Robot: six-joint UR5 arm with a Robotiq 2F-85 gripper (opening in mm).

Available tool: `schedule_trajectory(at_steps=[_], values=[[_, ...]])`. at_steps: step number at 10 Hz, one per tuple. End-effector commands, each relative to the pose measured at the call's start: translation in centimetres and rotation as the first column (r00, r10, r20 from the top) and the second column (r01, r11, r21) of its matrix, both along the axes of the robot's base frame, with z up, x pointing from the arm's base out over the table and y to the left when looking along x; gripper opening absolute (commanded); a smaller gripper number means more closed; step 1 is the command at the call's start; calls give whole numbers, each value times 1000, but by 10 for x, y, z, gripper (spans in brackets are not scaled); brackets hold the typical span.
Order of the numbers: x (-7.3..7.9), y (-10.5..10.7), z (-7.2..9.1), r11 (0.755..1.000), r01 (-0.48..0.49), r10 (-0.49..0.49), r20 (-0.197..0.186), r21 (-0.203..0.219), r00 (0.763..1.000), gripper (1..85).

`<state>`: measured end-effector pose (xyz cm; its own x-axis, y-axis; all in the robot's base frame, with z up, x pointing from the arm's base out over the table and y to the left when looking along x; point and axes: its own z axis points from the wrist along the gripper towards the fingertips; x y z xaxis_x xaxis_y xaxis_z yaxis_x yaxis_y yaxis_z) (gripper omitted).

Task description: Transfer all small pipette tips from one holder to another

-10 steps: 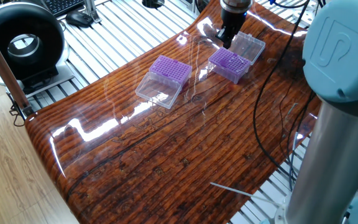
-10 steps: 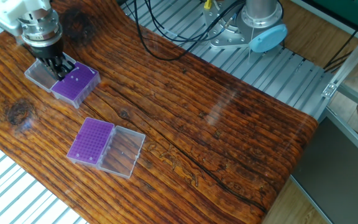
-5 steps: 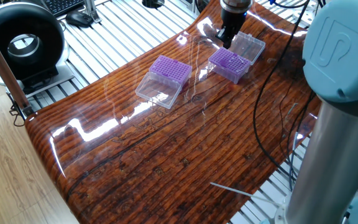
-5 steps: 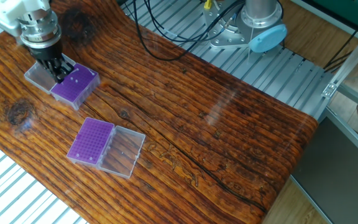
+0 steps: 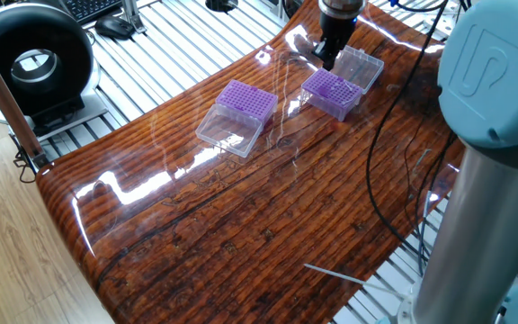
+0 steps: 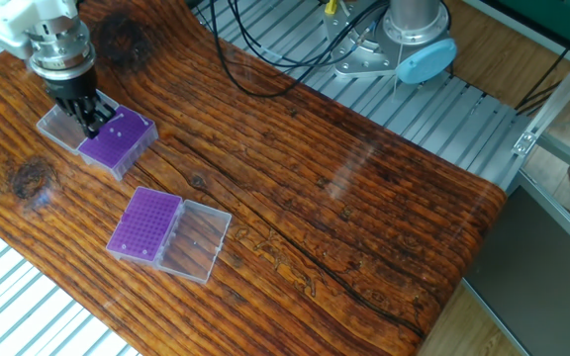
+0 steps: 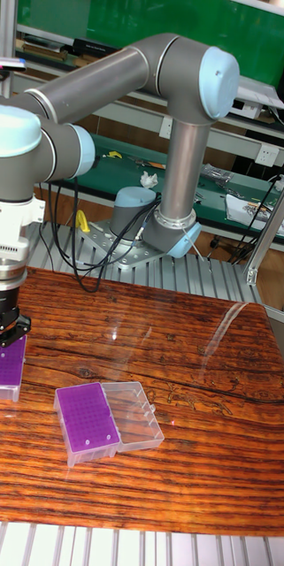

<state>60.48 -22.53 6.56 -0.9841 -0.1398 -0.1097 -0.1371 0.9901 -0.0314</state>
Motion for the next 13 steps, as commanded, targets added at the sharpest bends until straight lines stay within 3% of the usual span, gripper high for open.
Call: schedule_trajectory(at_steps=[1, 11, 13], values=[[4, -1, -2, 1000, 3, -3, 8, 11, 1000, 10], [-2, -6, -11, 1000, 7, -7, -21, 10, 1000, 10], [-8, -6, -11, 1000, 9, -8, -44, 11, 999, 10]])
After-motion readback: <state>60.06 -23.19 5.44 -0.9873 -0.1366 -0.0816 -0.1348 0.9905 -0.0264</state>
